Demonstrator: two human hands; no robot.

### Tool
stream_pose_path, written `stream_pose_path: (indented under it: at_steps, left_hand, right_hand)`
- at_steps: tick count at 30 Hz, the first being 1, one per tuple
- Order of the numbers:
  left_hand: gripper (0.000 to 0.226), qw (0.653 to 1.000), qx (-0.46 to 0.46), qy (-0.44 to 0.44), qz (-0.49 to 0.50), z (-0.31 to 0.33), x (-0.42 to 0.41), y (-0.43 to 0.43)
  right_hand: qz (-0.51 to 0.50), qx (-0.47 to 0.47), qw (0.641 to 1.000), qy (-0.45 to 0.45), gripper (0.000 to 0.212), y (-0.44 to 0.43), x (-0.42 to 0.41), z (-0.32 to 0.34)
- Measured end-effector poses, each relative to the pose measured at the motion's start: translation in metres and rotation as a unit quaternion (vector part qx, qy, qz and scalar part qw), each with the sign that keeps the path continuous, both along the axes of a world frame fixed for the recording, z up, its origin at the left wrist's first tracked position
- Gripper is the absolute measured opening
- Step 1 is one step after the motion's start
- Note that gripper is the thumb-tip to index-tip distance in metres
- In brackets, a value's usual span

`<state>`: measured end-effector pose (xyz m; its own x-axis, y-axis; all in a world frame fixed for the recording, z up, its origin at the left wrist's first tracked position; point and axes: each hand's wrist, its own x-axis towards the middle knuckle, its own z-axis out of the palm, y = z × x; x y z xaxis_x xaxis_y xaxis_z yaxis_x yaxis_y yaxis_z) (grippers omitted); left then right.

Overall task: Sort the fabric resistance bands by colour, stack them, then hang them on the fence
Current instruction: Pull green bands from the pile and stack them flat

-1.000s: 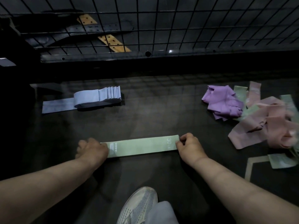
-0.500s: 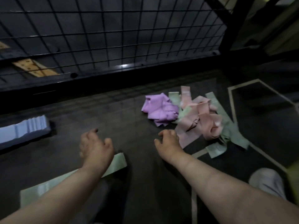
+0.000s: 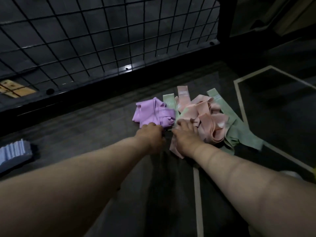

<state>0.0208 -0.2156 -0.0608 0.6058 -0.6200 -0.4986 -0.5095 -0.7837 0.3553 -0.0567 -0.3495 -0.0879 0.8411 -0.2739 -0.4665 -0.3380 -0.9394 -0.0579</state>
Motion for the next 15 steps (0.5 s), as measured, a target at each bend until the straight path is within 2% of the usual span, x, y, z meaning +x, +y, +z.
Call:
stream_pose_path:
  at_steps: [3, 6, 8, 10, 12, 15]
  left_hand:
    - [0.039, 0.994, 0.043, -0.006, -0.098, 0.014, 0.012, -0.023]
    - [0.027, 0.989, 0.071, 0.062, -0.116, 0.019, 0.022, -0.045]
    - [0.028, 0.984, 0.083, 0.123, -0.093, 0.018, 0.023, -0.055]
    - [0.03, 0.988, 0.052, 0.134, -0.063, 0.014, 0.019, -0.062]
    - [0.03, 0.994, 0.015, 0.107, -0.035, 0.006, 0.011, -0.061]
    - [0.033, 0.99, -0.039, 0.135, 0.0, -0.002, -0.003, -0.051]
  right_hand:
    - [0.088, -0.014, 0.995, 0.041, 0.051, -0.013, 0.017, 0.018]
    - [0.068, 0.06, 0.986, 0.143, 0.038, -0.029, 0.035, 0.046]
    - [0.022, 0.121, 0.979, 0.162, 0.035, -0.036, 0.039, 0.05]
    - [-0.042, 0.172, 0.977, 0.119, 0.034, -0.04, 0.039, 0.045]
    - [-0.144, 0.212, 0.965, 0.063, 0.029, -0.038, 0.036, 0.034]
    - [-0.308, 0.275, 0.909, -0.06, 0.02, -0.026, 0.031, 0.013]
